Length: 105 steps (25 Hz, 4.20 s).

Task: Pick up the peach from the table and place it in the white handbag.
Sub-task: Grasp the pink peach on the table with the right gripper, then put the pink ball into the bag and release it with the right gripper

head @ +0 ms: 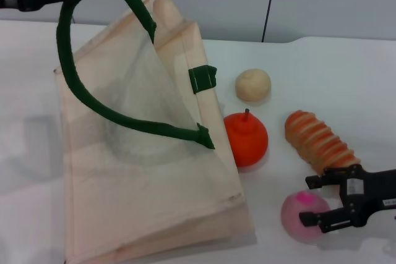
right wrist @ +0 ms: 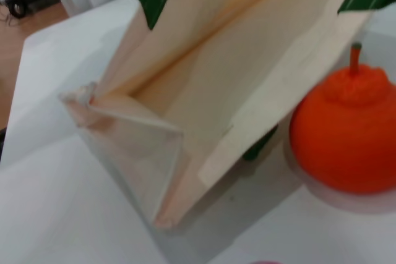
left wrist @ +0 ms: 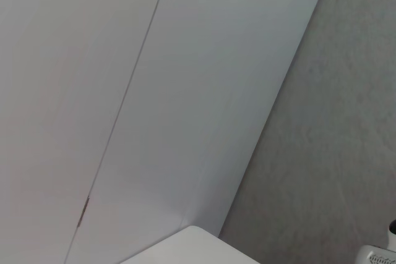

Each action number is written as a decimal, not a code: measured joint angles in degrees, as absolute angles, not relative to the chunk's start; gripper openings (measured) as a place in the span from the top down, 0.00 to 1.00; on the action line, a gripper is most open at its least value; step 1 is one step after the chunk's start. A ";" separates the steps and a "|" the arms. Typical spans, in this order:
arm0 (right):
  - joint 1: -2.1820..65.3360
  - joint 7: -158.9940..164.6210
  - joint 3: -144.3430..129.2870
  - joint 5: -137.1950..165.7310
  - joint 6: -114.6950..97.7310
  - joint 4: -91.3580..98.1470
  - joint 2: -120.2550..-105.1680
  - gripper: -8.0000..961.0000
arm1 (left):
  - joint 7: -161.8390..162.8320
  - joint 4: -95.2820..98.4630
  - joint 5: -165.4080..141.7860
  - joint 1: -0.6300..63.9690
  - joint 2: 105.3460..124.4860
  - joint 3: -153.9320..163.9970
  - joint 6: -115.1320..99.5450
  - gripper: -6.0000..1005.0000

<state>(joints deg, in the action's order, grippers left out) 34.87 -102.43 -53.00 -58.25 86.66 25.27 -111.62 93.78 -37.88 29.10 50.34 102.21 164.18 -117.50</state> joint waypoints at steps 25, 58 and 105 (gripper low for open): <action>37.05 -102.94 -52.85 -51.80 89.06 24.72 -111.71 0.29 | 93.78 -37.88 29.48 50.11 102.21 164.18 -117.51 0.79; 53.65 -110.40 -34.89 -56.17 86.06 21.91 -115.75 0.45 | 93.78 -37.15 28.75 53.78 102.45 164.18 -117.60 0.77; 63.49 -115.74 -40.98 -56.50 79.59 7.82 -116.98 0.10 | 93.70 -37.18 29.01 54.13 102.74 164.18 -117.42 0.74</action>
<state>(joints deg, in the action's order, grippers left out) 63.49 -115.75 -40.99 -56.50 79.59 7.82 -116.98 93.70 -37.18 29.00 54.13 102.74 164.18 -117.42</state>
